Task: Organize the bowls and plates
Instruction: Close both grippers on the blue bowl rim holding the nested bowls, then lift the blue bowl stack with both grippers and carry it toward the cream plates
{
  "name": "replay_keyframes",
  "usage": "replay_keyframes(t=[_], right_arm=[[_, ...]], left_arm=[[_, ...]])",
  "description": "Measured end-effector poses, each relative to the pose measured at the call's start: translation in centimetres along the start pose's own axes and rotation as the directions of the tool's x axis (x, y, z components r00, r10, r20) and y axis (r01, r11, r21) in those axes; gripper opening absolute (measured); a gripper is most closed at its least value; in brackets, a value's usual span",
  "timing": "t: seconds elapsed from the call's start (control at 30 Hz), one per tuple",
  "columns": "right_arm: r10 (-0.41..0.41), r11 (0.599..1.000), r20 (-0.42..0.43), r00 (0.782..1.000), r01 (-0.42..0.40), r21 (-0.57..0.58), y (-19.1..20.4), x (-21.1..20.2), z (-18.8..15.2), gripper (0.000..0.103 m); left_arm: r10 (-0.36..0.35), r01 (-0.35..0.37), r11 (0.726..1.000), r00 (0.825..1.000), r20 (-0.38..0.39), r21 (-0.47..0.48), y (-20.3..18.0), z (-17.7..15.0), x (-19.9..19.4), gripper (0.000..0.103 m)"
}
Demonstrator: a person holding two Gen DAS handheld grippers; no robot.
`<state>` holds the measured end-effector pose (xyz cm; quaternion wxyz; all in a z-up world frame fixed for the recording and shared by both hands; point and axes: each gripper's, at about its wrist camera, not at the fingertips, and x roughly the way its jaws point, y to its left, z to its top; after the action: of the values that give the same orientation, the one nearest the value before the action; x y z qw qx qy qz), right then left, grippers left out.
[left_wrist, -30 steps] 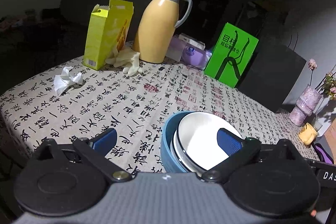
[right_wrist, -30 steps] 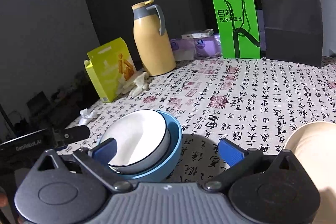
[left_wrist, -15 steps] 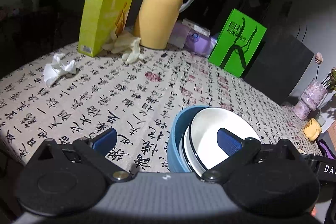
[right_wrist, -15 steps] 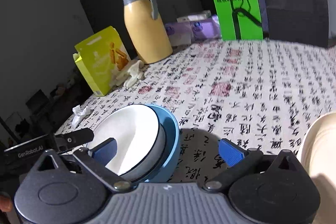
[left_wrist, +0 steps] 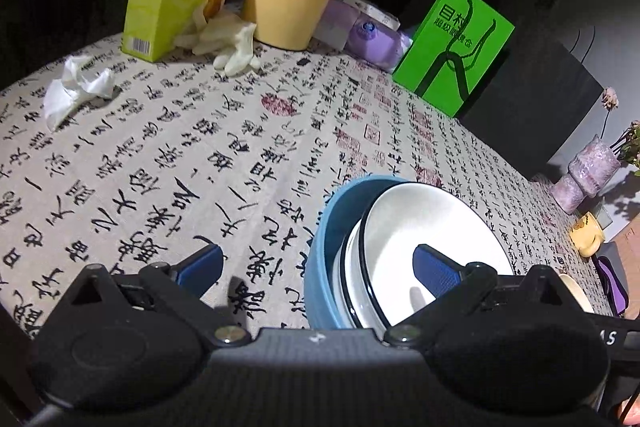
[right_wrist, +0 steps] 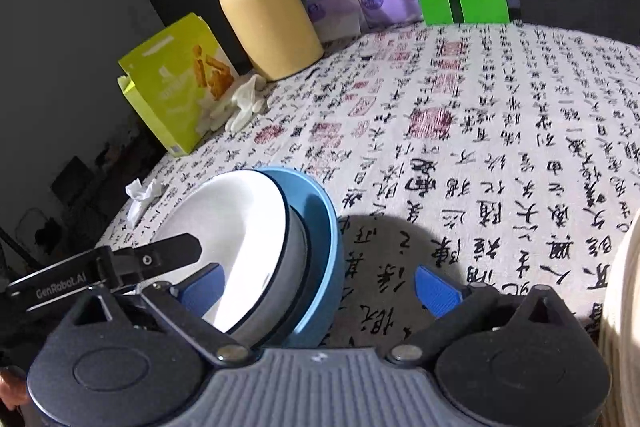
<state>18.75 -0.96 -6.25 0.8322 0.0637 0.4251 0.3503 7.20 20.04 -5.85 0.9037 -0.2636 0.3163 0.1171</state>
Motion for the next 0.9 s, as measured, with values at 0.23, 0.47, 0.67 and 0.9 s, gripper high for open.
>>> replay_keyframes(t=[0.23,0.47,0.67,0.9], right_arm=[[0.016,1.000,-0.035,0.999,-0.015,0.021,0.0,0.9,0.1,0.094],[0.061,0.997,-0.077,0.995,-0.057,0.057,0.1,1.9,0.2,0.078],[0.081,0.993,-0.091,0.993,-0.073,0.088,-0.1,2.4,0.1,0.065],[0.113,0.984,-0.074,0.991,-0.101,0.148,-0.7,2.6,0.0,0.052]], left_arm=[[-0.009,0.009,1.000,1.000,-0.024,-0.014,0.3,0.1,0.7,0.099],[-0.009,0.008,0.999,0.999,-0.054,-0.032,0.6,0.0,1.2,0.092],[-0.033,0.029,0.999,0.996,-0.080,-0.044,0.5,-0.1,1.7,0.079],[-0.064,0.057,0.996,0.993,-0.095,-0.070,0.6,-0.3,2.2,0.064]])
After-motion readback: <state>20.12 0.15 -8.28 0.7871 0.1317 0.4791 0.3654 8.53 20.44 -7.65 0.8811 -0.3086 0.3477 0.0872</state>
